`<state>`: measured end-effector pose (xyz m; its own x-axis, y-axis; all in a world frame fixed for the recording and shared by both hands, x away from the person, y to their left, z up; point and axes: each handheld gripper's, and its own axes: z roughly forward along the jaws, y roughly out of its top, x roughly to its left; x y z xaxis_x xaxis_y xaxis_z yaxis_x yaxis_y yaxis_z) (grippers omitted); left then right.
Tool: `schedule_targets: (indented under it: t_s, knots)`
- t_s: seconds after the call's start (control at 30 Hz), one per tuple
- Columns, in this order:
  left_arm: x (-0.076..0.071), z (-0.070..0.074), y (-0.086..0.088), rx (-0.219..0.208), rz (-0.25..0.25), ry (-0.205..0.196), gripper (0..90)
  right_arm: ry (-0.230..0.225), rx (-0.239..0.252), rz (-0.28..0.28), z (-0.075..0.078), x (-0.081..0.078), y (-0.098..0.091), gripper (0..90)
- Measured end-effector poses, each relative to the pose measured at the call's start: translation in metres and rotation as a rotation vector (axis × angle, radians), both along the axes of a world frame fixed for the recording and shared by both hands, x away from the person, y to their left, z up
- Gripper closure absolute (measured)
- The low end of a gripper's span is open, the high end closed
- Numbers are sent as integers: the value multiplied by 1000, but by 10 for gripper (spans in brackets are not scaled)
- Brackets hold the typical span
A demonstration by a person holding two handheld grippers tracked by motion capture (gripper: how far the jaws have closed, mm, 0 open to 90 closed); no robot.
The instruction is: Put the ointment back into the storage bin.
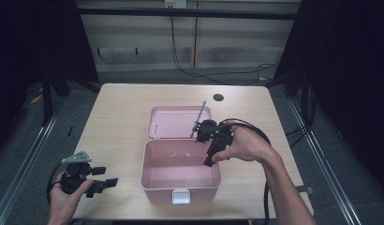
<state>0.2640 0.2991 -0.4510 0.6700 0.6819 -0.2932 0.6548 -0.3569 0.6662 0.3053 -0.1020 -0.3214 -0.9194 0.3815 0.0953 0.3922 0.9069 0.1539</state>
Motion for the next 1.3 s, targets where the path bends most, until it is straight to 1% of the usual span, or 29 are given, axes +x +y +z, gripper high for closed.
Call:
schedule_targets:
  t_s: [0.13, 0.2, 0.4, 0.63, 0.73, 0.8, 0.83, 0.9, 0.97, 1.03, 1.07, 1.13, 1.27, 1.3]
  knots:
    - [0, 0, 0, 1, -1, 1, 232, -9, -1, -37, 3, 0, -12, 577]
    - [0, 0, 0, 1, 0, 1, 232, -12, -4, -45, 4, -1, -18, 577]
    - [0, 0, 0, 3, -1, 1, 232, -20, -1, -138, 4, -2, -40, 574]
    - [0, 0, 0, 4, 2, 2, 232, -20, 17, -201, -3, -4, -62, 574]
    - [0, 0, 0, 2, 0, 2, 232, -23, 19, -216, -5, -6, -69, 574]
    - [0, 0, 0, 3, 1, 3, 232, -35, 41, -238, -7, -7, -76, 574]
    - [0, 0, 0, 4, 3, 2, 232, -35, 43, -249, -7, -7, -78, 575]
    - [0, 0, 0, 4, 1, 2, 232, -37, 45, -264, -10, -8, -83, 576]
    - [0, 0, 0, 3, 3, 1, 232, -41, 60, -285, -14, -8, -87, 580]
    - [0, -1, 0, 4, 2, 1, 232, -36, 60, -298, -19, -9, -91, 580]
    - [0, 0, 0, 3, 2, 3, 232, -34, 52, -305, -21, -9, -92, 580]
    - [0, 0, 0, 2, 2, 3, 232, -25, 62, -312, -28, -10, -96, 579]
    - [0, -1, 0, 4, 2, 3, 232, -23, 72, -353, -39, -12, -102, 579]
    - [0, 0, 0, 3, 1, 3, 232, -25, 82, -374, -42, -12, -105, 578]
